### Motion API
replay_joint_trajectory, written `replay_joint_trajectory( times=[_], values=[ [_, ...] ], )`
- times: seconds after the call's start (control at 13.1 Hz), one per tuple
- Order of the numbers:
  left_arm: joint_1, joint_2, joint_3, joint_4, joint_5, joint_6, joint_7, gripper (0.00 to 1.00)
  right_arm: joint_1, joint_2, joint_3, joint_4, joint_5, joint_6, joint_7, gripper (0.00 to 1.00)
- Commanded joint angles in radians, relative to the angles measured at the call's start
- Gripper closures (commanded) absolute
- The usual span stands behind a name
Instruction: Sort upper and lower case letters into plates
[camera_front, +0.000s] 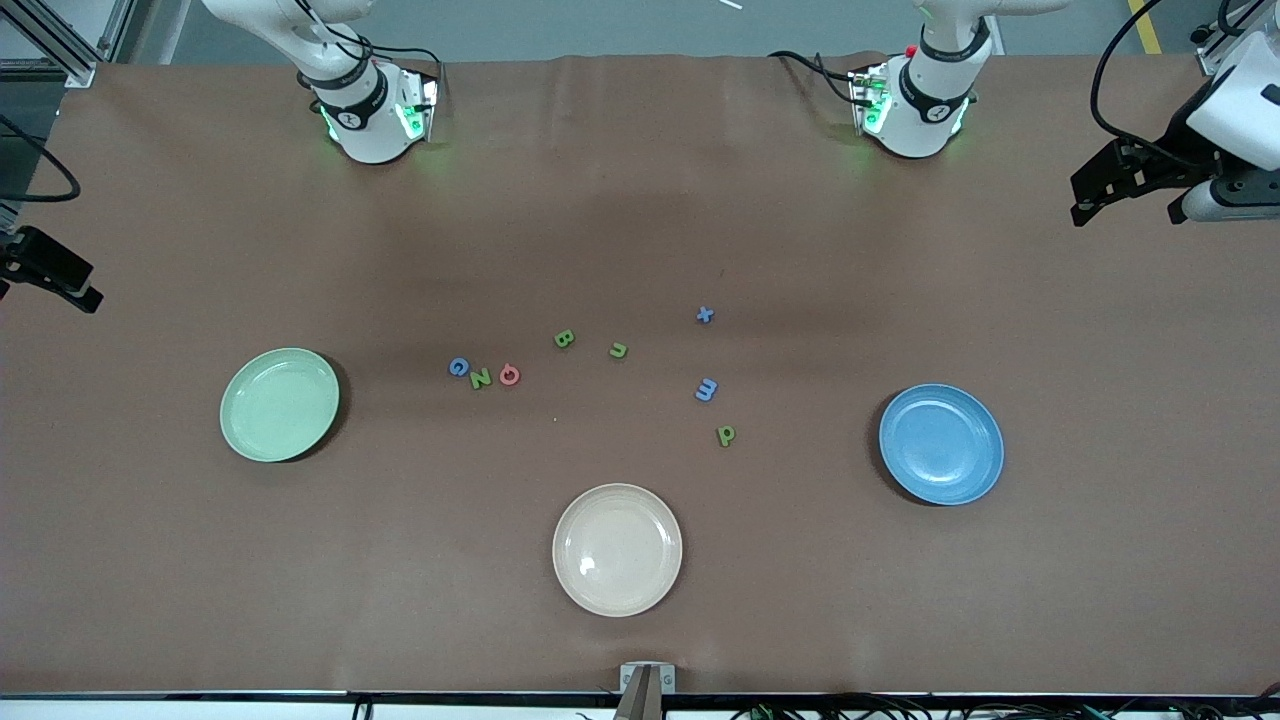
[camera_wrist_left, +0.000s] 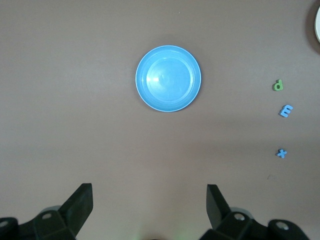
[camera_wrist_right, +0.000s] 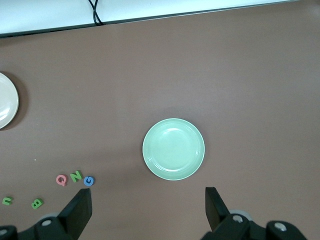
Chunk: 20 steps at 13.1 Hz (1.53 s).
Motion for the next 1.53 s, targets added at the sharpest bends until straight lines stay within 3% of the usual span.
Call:
replay_joint_trajectory(
  times=[0.0,0.31,0.53,0.69,1.22,1.45],
  values=[
    [0.002,0.008,-0.001,0.027,-0.022,-0.045,0.019,0.00,-0.011,0.011,0.004,0.021,0.019,-0.009,0.000,0.00],
    [-0.007,0.049,-0.001,0.037,-0.019,-0.034,0.009,0.00,-0.011,0.011,0.004,0.021,0.019,-0.007,0.000,0.00],
    [-0.036,0.190,-0.020,0.106,-0.020,0.009,-0.002,0.00,-0.010,0.012,0.004,0.021,0.020,-0.007,0.000,0.00],
    [-0.074,0.264,-0.040,0.103,-0.023,0.151,-0.042,0.00,-0.001,0.021,0.007,0.019,0.020,-0.010,0.001,0.00],
    [-0.309,0.606,-0.047,0.106,-0.016,0.504,-0.505,0.00,0.099,0.110,0.013,0.008,0.020,-0.018,0.006,0.00],
    [-0.395,0.717,-0.042,0.102,-0.002,0.662,-0.634,0.00,0.174,0.201,0.012,-0.013,0.006,-0.044,0.010,0.00]
  ],
)
